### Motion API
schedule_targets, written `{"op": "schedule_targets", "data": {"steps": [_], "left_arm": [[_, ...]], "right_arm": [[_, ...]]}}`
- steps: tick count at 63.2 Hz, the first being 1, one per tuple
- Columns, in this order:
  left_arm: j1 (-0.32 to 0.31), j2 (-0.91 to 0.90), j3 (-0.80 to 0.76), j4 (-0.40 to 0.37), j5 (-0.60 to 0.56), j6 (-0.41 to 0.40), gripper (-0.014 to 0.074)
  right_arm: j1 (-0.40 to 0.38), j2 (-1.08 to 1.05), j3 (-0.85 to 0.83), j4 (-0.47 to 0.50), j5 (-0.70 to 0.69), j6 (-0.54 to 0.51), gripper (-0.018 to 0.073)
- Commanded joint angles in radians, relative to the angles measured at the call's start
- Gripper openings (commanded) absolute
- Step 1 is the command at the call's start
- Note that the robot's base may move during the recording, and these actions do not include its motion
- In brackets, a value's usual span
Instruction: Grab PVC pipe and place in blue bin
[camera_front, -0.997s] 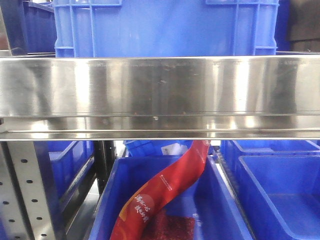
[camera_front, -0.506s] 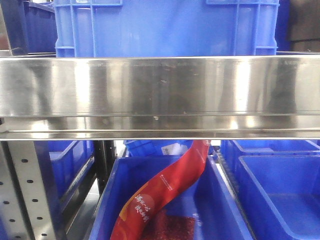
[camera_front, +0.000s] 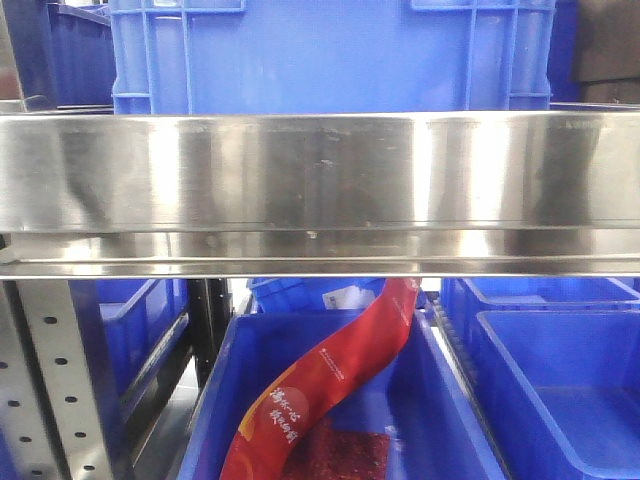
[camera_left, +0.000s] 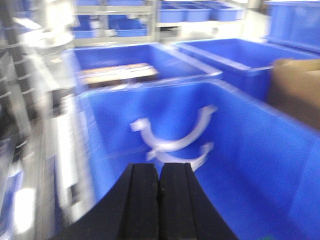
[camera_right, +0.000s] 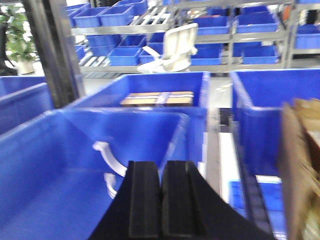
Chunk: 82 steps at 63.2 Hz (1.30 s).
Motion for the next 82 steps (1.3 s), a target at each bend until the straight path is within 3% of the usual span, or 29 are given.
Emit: {"op": "schedule_targets", "data": {"steps": [1,7,15,41,53,61,82], "left_arm": [[0.013,-0.080,0.112,-0.010,-0.072,0.001,-0.0111],[0.015,-0.175,0.251,-0.010,-0.155,0.001,-0.0111],[0.053,-0.306,0.422,-0.020,-0.220,0.001,-0.0111],[0.254,-0.718,0.782,-0.027,-0.229,0.001,-0.0111],[0.314,-0.805,0.820,-0.027,-0.206,0.001,-0.0111],[0.314,-0.828,0.820,-0.027,-0.184,0.001,-0.0111],[0.314,-0.831,0.820,-0.027,-0.184,0.001,-0.0111]], "right_arm": [[-0.016,-0.062,0.110,-0.015,-0.122,-0.005,-0.0167],[-0.024,-0.127,0.241,-0.015,-0.221,-0.005,-0.0167],[-0.024,-0.204,0.360,-0.015,-0.239,-0.005,-0.0167],[-0.098,-0.382,0.584,-0.008,-0.268,-0.005,-0.0167],[-0.098,-0.479,0.613,-0.008,-0.241,-0.005,-0.0167],[-0.098,-0.548,0.613,-0.008,-0.177,-0.005,-0.0167],[-0.098,-0.646,0.613,-0.008,-0.175,-0.005,-0.0167]]}}
